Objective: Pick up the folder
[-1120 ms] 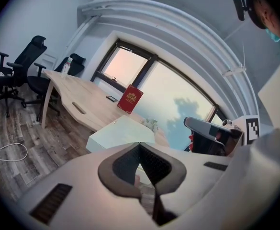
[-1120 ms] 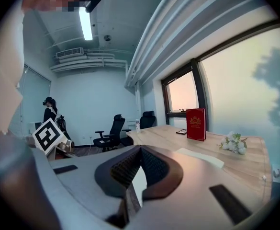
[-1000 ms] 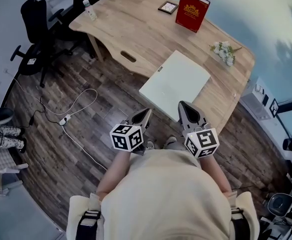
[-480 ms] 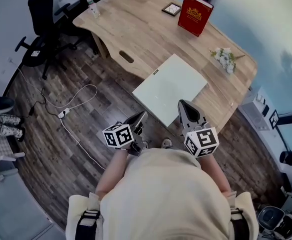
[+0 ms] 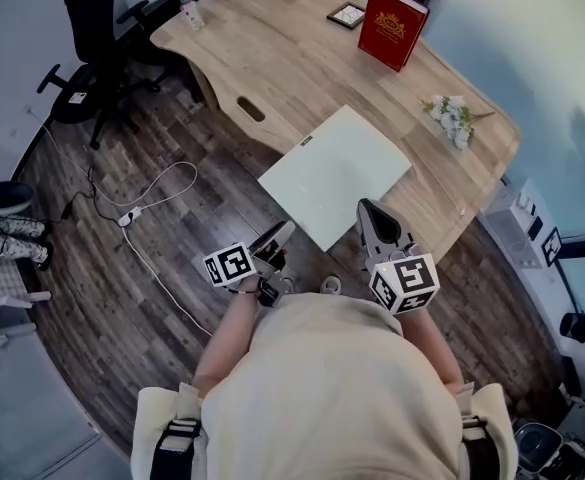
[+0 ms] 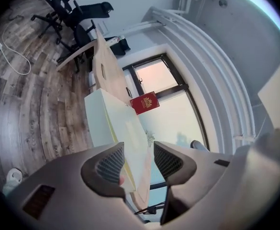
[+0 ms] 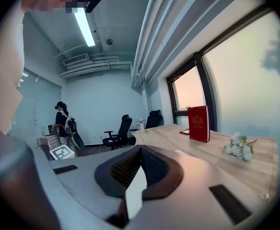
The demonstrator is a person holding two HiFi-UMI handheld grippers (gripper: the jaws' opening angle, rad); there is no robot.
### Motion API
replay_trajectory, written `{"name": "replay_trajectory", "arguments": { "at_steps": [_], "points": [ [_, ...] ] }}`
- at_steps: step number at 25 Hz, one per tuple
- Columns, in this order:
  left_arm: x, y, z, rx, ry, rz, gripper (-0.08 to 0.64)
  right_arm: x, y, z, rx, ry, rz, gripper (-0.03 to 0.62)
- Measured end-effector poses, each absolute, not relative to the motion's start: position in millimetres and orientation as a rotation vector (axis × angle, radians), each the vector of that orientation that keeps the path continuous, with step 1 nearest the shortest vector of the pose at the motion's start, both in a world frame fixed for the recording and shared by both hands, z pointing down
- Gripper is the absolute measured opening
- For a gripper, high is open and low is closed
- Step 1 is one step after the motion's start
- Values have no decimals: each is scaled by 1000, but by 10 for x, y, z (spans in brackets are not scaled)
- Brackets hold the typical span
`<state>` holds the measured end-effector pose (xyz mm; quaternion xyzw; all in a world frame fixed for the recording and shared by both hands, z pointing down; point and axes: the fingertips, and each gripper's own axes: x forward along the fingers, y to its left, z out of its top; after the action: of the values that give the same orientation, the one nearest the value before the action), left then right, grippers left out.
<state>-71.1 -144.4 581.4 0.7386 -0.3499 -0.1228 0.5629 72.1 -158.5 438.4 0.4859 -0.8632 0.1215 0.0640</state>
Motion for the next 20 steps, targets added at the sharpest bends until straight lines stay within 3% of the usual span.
{"name": "replay_trajectory", "arguments": {
  "at_steps": [4, 8, 20],
  "points": [
    [-706, -1409, 5920, 1667, -805, -350, 295, 767, -1555, 4400, 1456, -2617, 369, 18],
    [-708, -1394, 6081, 1593, -807, -387, 368, 836, -1524, 4427, 1449, -2623, 374, 18],
    [-477, -1559, 6393, 1493, -742, -474, 440, 1052, -1367, 4513, 1450, -2611, 381, 18]
  ]
}}
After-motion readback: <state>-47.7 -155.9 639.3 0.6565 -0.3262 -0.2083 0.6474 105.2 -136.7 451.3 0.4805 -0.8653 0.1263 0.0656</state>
